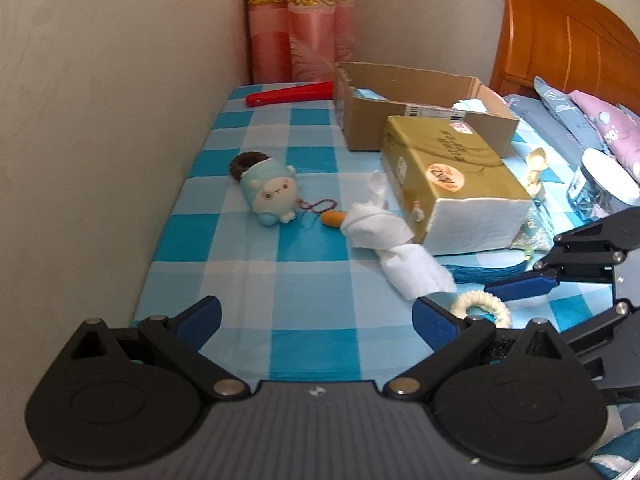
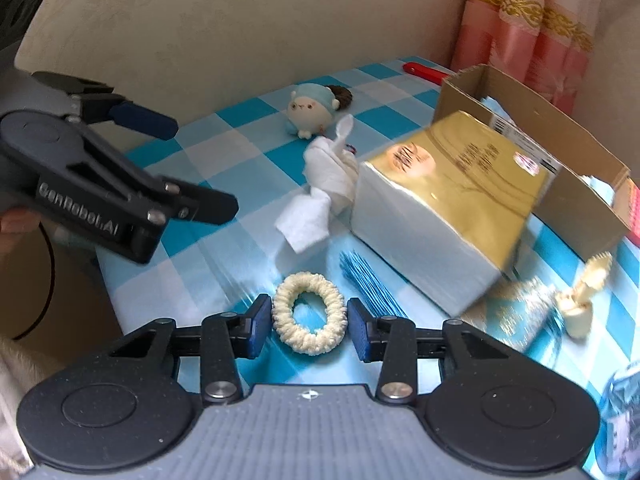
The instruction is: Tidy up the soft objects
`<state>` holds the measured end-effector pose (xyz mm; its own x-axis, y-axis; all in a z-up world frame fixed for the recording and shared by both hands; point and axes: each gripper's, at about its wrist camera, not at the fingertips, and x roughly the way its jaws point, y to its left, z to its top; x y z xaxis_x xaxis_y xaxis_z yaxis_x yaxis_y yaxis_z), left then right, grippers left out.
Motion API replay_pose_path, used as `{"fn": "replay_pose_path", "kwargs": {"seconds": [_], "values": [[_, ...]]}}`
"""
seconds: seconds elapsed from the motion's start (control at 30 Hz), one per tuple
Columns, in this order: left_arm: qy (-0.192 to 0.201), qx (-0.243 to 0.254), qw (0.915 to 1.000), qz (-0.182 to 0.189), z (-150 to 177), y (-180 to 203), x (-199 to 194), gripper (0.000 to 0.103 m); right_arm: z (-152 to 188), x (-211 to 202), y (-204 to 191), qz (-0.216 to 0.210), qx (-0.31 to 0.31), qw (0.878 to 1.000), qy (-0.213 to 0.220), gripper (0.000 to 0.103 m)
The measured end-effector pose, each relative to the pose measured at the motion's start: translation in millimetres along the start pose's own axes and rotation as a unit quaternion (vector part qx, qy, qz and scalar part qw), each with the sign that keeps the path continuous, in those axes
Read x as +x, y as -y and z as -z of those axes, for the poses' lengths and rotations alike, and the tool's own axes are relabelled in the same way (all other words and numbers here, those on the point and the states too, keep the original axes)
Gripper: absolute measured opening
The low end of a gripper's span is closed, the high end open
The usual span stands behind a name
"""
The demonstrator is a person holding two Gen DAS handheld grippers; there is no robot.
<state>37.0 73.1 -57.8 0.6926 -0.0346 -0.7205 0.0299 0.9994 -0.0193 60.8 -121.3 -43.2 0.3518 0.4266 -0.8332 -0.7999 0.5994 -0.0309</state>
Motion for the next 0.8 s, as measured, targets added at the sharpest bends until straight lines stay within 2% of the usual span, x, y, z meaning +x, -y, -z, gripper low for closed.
{"fn": "replay_pose_path", "kwargs": {"seconds": [0.2,0.27,0.33,0.43,0.57,0.63,0.7,0.8], "values": [[0.016,0.008,0.9995,0.027,-10,8,6,0.101,10,-4,3,0.005,0.006,1.000,0.010,0.049],[0.025,0.008,0.9992,0.030,-15,9,9,0.098,12,-5,3,0.010,0.006,1.000,0.014,0.053],[0.029,0.006,0.9990,0.032,-20,10,12,0.096,14,-5,4,0.013,0.011,1.000,0.016,0.066],[0.033,-0.001,0.9988,0.036,-26,10,17,0.094,17,-4,7,0.010,0.016,1.000,0.017,0.078],[0.034,0.005,0.9991,0.025,-34,13,27,0.094,20,-2,6,0.003,0.011,1.000,0.020,0.089],[0.030,0.005,0.9992,0.024,-37,13,33,0.093,22,0,5,-0.002,0.008,1.000,0.018,0.099],[0.025,0.003,0.9995,0.020,-38,13,40,0.093,24,1,4,-0.003,0.007,1.000,0.017,0.103],[0.016,-0.004,0.9998,0.011,-37,9,47,0.093,25,1,5,-0.006,0.004,1.000,0.022,0.103]]}}
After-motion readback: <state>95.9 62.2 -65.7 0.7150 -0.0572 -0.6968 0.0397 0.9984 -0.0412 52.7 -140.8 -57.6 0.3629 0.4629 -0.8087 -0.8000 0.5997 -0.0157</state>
